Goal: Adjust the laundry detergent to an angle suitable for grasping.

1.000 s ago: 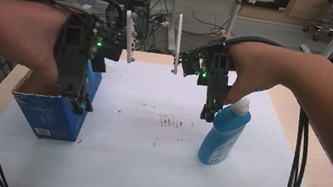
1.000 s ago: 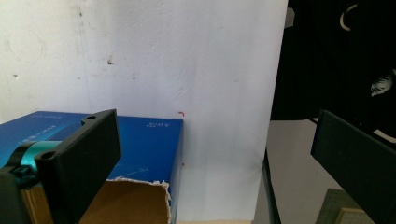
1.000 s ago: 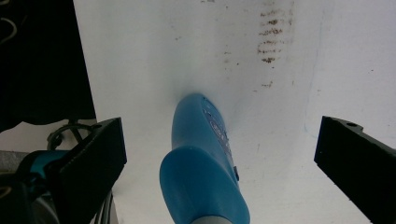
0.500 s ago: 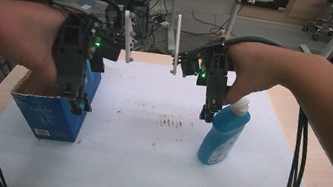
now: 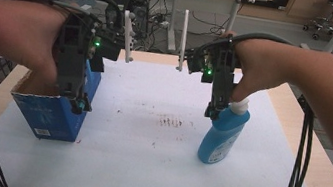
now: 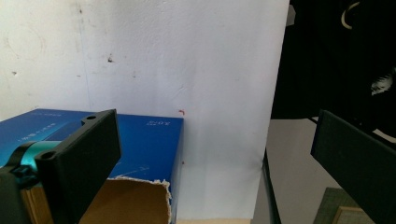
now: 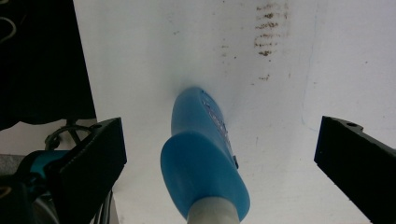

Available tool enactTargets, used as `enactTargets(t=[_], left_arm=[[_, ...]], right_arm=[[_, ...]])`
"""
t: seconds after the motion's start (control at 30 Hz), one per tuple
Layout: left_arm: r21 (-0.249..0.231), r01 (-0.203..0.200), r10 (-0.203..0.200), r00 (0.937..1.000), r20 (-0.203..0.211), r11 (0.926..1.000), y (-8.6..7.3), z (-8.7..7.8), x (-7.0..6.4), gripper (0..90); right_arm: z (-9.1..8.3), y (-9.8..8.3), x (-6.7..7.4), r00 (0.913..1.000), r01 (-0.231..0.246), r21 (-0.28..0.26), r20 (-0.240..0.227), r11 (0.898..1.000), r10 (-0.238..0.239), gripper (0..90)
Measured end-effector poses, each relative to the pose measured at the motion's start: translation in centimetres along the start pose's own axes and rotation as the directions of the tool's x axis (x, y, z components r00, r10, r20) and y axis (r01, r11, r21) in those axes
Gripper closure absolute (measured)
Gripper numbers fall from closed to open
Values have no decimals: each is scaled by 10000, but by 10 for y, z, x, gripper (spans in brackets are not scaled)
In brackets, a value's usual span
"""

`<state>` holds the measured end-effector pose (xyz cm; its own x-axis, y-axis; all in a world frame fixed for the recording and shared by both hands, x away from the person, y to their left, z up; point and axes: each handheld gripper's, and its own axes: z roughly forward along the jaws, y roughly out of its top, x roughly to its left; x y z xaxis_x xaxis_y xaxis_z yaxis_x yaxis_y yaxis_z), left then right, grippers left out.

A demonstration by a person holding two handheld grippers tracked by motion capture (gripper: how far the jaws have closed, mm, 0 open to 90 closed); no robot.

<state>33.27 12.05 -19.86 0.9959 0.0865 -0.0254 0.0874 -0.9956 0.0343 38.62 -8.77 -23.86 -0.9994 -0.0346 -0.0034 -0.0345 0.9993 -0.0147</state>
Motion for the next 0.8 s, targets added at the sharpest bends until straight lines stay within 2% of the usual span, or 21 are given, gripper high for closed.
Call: enactTargets(t=[0.17,0.33,0.37,0.47,0.5,0.6,0.63,0.67,0.7,0.73,0.77,0.8], left_arm=[[8,25,-24,10000,-18,10000,1,1,-1,17],[28,-11,11,10000,-15,10000,4,0,-2,17],[28,-11,11,10000,-15,10000,4,0,-2,17],[15,-4,4,10000,-33,10000,5,-1,-3,17],[15,-4,4,10000,-33,10000,5,-1,-3,17],[11,32,-32,10000,-23,10000,5,-1,-3,17],[11,32,-32,10000,-23,10000,5,-1,-3,17],[-24,102,-102,9999,-20,9999,5,-1,-4,17],[-7,90,-90,10000,-5,10000,5,-1,-4,17],[4,113,-113,9999,33,9999,5,-1,-4,17],[4,113,-113,9999,33,9999,5,-1,-4,17],[-26,123,-122,9999,20,9999,5,-2,-5,17]], right_arm=[[-7,-13,4,9998,-154,-75,133,9999,155,14],[-15,-39,9,9979,-546,-130,338,9984,550,14],[-15,-39,9,9979,-546,-130,338,9984,550,14],[-19,-60,12,9942,-988,-191,398,9949,995,14],[-19,-60,12,9942,-988,-191,398,9949,995,14],[-18,-80,16,9902,-1306,-114,487,9914,1310,14],[-18,-80,16,9902,-1306,-114,487,9914,1310,14],[-17,-90,18,9870,-1532,-71,489,9882,1534,14],[-17,-90,18,9870,-1532,-71,489,9882,1534,14],[-15,-101,21,9854,-1631,10,500,9866,1629,14],[-15,-101,21,9854,-1631,10,500,9866,1629,14],[-12,-113,26,9839,-1723,259,535,9847,1708,14]])
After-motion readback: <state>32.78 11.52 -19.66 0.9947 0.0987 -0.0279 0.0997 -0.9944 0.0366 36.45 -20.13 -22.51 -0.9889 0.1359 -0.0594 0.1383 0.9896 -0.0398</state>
